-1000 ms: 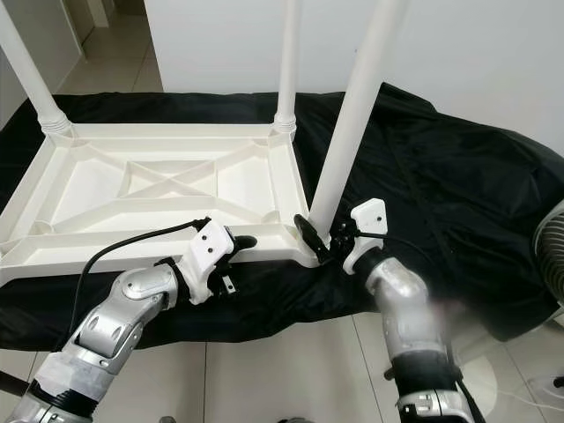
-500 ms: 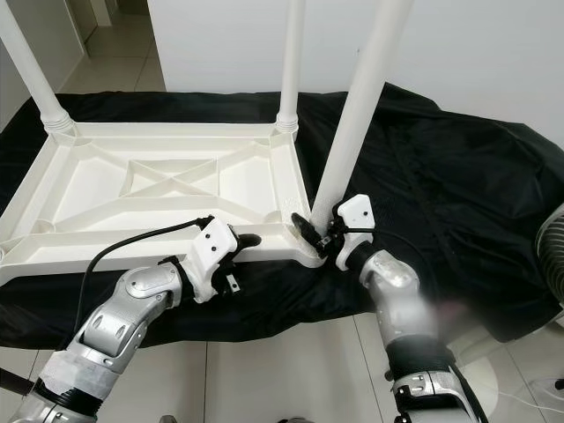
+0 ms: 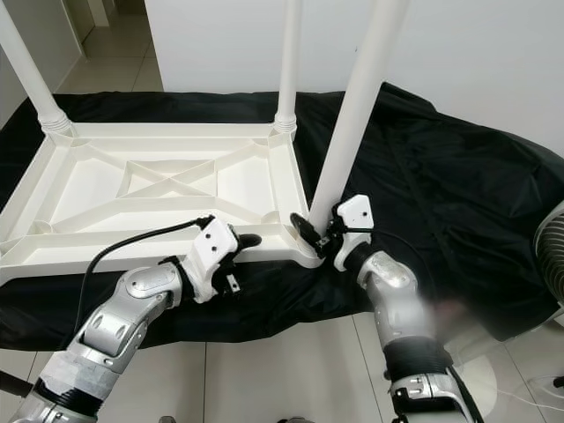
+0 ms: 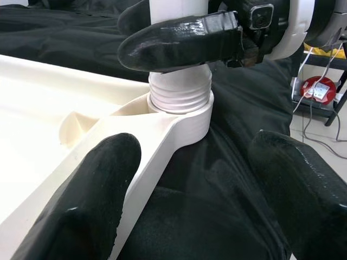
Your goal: Building children table
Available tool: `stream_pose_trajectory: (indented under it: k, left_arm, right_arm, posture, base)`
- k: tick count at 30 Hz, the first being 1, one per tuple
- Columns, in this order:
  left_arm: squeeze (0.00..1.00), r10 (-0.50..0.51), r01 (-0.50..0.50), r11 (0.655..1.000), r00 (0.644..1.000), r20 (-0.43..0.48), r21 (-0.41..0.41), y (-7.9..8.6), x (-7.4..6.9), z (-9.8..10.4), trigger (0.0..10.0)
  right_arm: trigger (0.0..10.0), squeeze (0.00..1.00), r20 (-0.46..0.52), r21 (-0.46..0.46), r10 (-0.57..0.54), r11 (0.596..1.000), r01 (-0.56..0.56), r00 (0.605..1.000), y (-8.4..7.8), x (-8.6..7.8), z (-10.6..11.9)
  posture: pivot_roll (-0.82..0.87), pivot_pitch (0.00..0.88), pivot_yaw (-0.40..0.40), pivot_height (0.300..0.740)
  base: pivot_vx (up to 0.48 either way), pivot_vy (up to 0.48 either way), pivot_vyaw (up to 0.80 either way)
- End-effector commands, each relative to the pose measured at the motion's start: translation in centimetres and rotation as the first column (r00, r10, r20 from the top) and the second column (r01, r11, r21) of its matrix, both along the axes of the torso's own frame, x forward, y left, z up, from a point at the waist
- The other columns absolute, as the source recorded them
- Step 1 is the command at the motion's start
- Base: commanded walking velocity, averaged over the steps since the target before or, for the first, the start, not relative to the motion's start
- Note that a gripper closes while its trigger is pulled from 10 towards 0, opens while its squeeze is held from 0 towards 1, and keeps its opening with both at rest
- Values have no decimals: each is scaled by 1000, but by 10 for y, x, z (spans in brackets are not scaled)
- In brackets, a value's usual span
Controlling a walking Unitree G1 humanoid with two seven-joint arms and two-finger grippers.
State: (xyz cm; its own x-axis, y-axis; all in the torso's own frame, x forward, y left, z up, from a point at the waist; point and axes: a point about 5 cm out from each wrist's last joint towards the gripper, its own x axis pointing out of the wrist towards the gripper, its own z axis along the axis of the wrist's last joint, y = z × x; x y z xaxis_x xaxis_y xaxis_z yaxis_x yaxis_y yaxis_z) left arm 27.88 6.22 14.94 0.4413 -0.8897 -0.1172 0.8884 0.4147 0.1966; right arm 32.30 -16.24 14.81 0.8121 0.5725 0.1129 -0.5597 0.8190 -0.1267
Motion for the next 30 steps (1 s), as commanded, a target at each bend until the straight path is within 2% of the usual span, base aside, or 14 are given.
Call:
stream_pose_trajectory:
  k: [1, 4, 7, 11, 12, 13, 14, 16, 17, 20, 21, 22, 24, 30]
  left_arm:
    - [0, 11, -11, 1000, 1000, -4, 12, -1, -1, -3, 10000]
    - [0, 11, -11, 1000, 1000, -5, 12, -1, -1, -4, 10000]
    - [0, 14, -14, 1000, 1000, -6, 12, -1, -1, -4, 10000]
    - [0, 14, -14, 1000, 1000, -6, 12, -1, -1, -4, 10000]
    - [0, 18, -18, 1000, 1000, -7, 12, 0, -1, -4, 10000]
    - [0, 18, -18, 1000, 1000, -7, 12, 0, -1, -4, 10000]
    - [0, 20, -20, 1000, 1000, -8, 13, 1, -1, -5, 10000]
    - [0, 21, -21, 1000, 1000, -9, 13, 1, -1, -5, 10000]
    - [0, 21, -21, 1000, 1000, -9, 13, 1, -1, -5, 10000]
    - [0, 23, -23, 1000, 1000, -9, 15, 2, -1, -5, 10000]
    - [0, 23, -23, 1000, 1000, -9, 15, 2, -1, -5, 10000]
    - [0, 23, -23, 1000, 1000, -9, 14, 1, -1, -5, 10000]
    - [0, 23, -23, 1000, 1000, -9, 14, 1, -2, -5, 10000]
    - [0, 21, -21, 1000, 1000, -9, 13, 0, -2, -5, 10000]
  right_arm:
    - [10000, 0, -56, -15, -45, 999, 44, 997, 3, -2, -10]
    - [10000, 0, -61, -8, -96, 995, 96, 993, 6, -2, -9]
    - [10000, 0, -84, 47, -215, 974, 219, 973, 14, -3, -6]
    - [10000, 0, -89, 54, -231, 970, 236, 969, 14, -3, -6]
    - [10000, 0, -133, 101, -348, 927, 362, 928, 20, -6, -7]
    - [10000, 0, -133, 101, -348, 927, 362, 928, 20, -6, -7]
    - [10000, 0, -150, 121, -427, 887, 445, 892, 23, -10, -8]
    - [10000, 0, -172, 134, -489, 849, 512, 855, 26, -13, -10]
    - [10000, 0, -172, 134, -489, 849, 512, 855, 26, -13, -10]
    - [10000, 0, -226, 139, -654, 712, 688, 722, 31, -19, -14]
    - [10000, 0, -226, 139, -654, 712, 688, 722, 31, -19, -14]
    - [10000, 0, -243, 137, -681, 681, 719, 691, 36, -21, -13]
    - [10000, 0, -253, 135, -692, 667, 733, 676, 40, -21, -13]
    - [10000, 0, -267, 150, -672, 679, 718, 691, 44, -21, -11]
  posture:
    - [-76, 72, -24, 740]
    - [-76, 71, -27, 740]
    - [-75, 71, -27, 740]
    - [-75, 71, -27, 740]
    - [-71, 69, -33, 740]
    - [-71, 69, -33, 740]
    - [-69, 67, -35, 740]
    - [-69, 67, -35, 740]
    - [-69, 67, -35, 740]
    - [-64, 64, -39, 740]
    - [-64, 64, -39, 740]
    - [-64, 64, -39, 740]
    - [-58, 59, -41, 740]
    - [-60, 53, -42, 740]
  base:
    - [0, 0, 0]
    - [0, 0, 0]
    - [0, 0, 0]
    - [0, 0, 0]
    - [0, 0, 0]
    - [0, 0, 0]
    - [0, 0, 0]
    - [0, 0, 0]
    - [0, 0, 0]
    - [0, 0, 0]
    - [0, 0, 0]
    - [0, 0, 0]
    - [0, 0, 0]
    - [0, 0, 0]
